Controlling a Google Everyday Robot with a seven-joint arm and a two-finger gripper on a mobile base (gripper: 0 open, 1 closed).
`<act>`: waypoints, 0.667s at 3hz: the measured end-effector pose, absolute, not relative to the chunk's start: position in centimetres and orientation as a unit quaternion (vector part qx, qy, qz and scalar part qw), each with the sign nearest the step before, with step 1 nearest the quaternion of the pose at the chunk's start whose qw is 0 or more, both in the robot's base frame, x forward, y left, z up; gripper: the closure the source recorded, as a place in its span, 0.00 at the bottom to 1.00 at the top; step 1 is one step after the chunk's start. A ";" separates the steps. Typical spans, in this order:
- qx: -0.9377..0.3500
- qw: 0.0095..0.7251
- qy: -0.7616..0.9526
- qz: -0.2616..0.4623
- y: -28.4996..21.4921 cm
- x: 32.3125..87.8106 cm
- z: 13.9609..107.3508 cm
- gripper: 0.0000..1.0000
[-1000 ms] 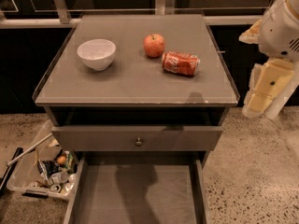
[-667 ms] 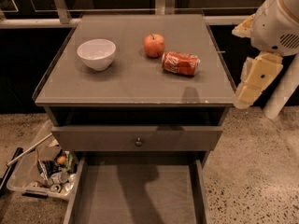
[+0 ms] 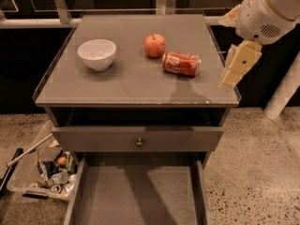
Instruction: Place coke can into middle drawer
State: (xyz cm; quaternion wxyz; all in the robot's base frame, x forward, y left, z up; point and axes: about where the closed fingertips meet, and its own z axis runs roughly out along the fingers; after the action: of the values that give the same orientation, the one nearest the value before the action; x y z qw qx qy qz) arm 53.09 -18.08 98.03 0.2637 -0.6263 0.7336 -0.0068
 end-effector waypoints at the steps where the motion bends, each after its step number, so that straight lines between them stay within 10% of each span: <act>1: -0.632 0.283 0.721 0.005 -16.8 55.5 98.3 0.00; 2: -0.638 0.291 0.713 0.018 -15.3 57.8 97.8 0.00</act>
Offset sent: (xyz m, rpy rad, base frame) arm 0.0741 0.0433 -0.0081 0.0945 -0.0140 0.0809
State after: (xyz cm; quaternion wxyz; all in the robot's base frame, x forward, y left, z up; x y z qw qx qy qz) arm 57.77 -15.31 97.83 0.2905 -0.6375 0.7133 0.0180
